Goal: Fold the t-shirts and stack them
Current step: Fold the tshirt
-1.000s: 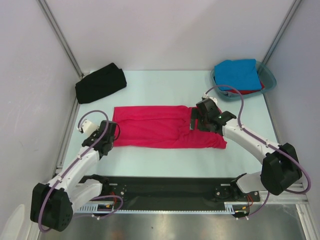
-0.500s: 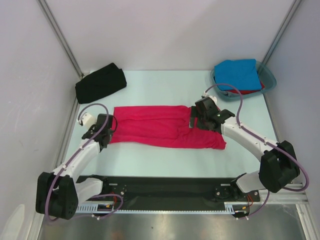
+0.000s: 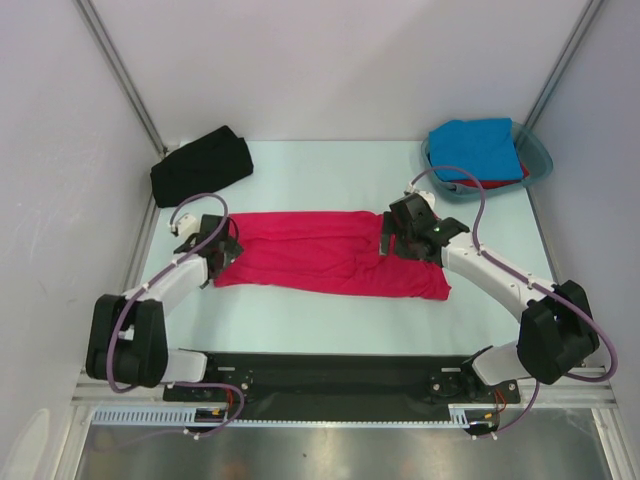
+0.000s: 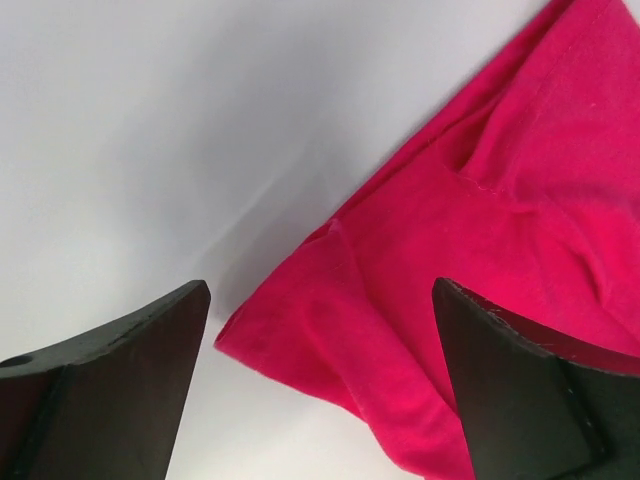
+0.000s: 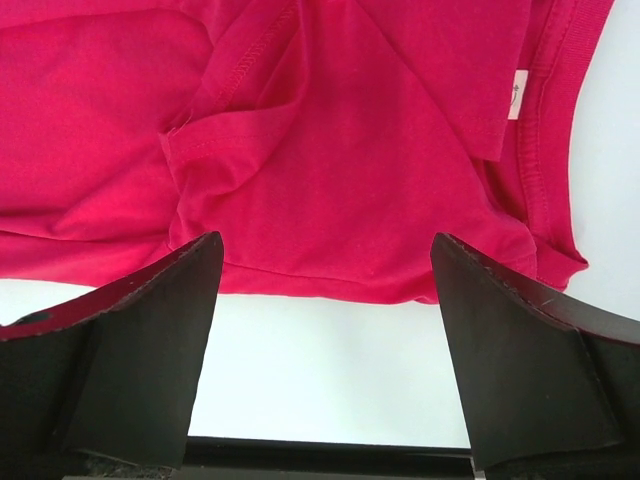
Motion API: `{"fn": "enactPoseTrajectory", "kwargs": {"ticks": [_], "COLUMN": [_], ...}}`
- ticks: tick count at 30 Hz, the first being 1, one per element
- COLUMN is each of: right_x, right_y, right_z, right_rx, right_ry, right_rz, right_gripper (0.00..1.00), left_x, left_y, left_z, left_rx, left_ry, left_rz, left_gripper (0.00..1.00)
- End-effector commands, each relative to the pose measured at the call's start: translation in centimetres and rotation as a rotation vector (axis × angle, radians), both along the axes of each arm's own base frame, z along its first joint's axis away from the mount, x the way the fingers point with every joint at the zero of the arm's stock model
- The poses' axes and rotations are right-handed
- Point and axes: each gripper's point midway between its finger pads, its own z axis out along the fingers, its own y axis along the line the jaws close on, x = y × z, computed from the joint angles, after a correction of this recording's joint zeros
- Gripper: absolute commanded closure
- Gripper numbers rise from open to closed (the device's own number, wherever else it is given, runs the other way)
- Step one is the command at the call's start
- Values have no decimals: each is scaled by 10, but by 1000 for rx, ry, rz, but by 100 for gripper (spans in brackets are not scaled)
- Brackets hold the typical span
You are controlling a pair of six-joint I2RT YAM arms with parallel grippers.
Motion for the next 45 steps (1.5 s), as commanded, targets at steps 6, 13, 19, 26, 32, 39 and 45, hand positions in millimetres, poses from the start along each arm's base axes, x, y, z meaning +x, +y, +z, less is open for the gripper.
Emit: {"fn": "enactPoseTrajectory", "kwargs": {"ticks": [6,13,19,26,32,39,45], "right_x": [6,4,1,9,12,23,48], "right_y": [-10,-19,-5,1,-2,-9,-17], "right_z": [11,1,-20,-48,-72,-97,-103], "right_rx": [-38,11,107,90,27,-52,-109], "right_ry": [-39,-22,21,26,88,114,135], "right_rz": [-60,-127,-151,-141,-161,-189,-225], "right_gripper": [10,11,17,41,46,52,52], "left_x": [34,75,123,155,140,125,104], "left_y": [-18,-67,-120,-151,-154,-139,-136], "left_z": [17,68,54,28,-9,-39,-49], "left_rx": [-20,-94,-218,-271,-273,-200,-214], "left_ry": [-24,-208,-185,-140,-7,123,190], "left_rz": [-167,-455,-685,-778,-777,-709,-665], "left_gripper": [0,0,0,1,2,3,9]}}
